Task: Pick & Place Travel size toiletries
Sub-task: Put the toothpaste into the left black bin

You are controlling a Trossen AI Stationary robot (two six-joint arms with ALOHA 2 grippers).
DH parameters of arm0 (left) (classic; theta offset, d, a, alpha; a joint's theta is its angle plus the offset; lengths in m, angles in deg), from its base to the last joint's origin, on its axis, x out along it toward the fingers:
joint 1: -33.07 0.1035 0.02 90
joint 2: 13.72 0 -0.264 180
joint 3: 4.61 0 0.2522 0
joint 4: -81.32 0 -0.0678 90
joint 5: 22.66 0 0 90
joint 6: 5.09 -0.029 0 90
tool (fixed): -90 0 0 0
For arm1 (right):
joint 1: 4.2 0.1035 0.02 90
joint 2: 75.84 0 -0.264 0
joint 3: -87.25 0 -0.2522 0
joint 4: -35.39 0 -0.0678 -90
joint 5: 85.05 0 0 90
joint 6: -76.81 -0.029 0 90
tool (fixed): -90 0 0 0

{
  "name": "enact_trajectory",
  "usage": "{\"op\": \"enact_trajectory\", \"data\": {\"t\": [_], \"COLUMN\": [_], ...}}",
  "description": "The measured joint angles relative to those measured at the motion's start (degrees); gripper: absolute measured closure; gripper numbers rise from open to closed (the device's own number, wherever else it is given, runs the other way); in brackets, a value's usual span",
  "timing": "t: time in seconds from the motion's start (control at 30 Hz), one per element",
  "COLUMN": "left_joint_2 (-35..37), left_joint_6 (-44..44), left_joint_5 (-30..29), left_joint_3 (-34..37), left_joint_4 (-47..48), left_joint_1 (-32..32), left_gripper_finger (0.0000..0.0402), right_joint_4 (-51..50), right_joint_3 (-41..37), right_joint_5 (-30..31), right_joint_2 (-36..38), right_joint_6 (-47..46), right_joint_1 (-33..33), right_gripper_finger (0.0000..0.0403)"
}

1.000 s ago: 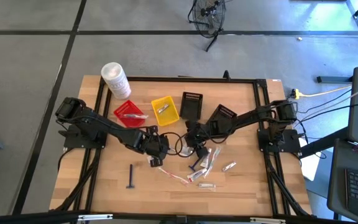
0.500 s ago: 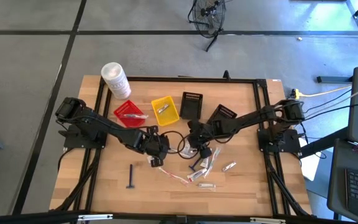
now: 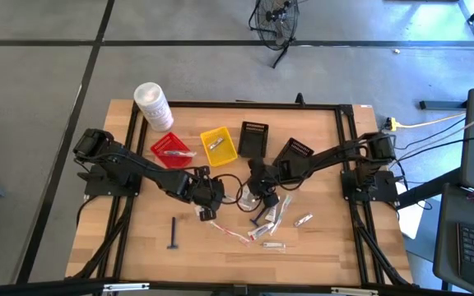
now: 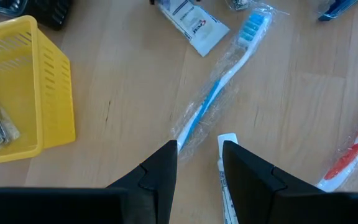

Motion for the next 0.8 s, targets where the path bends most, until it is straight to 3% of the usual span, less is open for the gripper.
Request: {"op": "enact_trajectory", "data": {"t": [0.1, 0.33, 0.8], "left_joint_2": [0.0, 0.0, 0.0], "left_joint_6": [0.0, 0.1, 0.1], "left_joint_5": [0.0, 0.0, 0.0], "left_joint_3": [0.0, 0.0, 0.0], "left_joint_4": [0.0, 0.0, 0.0], "left_joint_1": [0.0, 0.0, 0.0], "left_gripper_finger": [0.0277, 0.0277, 0.0277], "right_joint_4": [0.0, 0.0, -0.9], "right_joint_3": [0.0, 0.0, 0.0], "right_joint_5": [-3.4, -3.6, -3.9], "right_joint_2": [0.0, 0.0, 0.0], "right_joint_6": [-1.3, -3.3, -3.6], "right_joint_1": [-0.8, -2.8, -3.7], "right_gripper_finger": [0.0195, 0.0216, 0.0314]}}
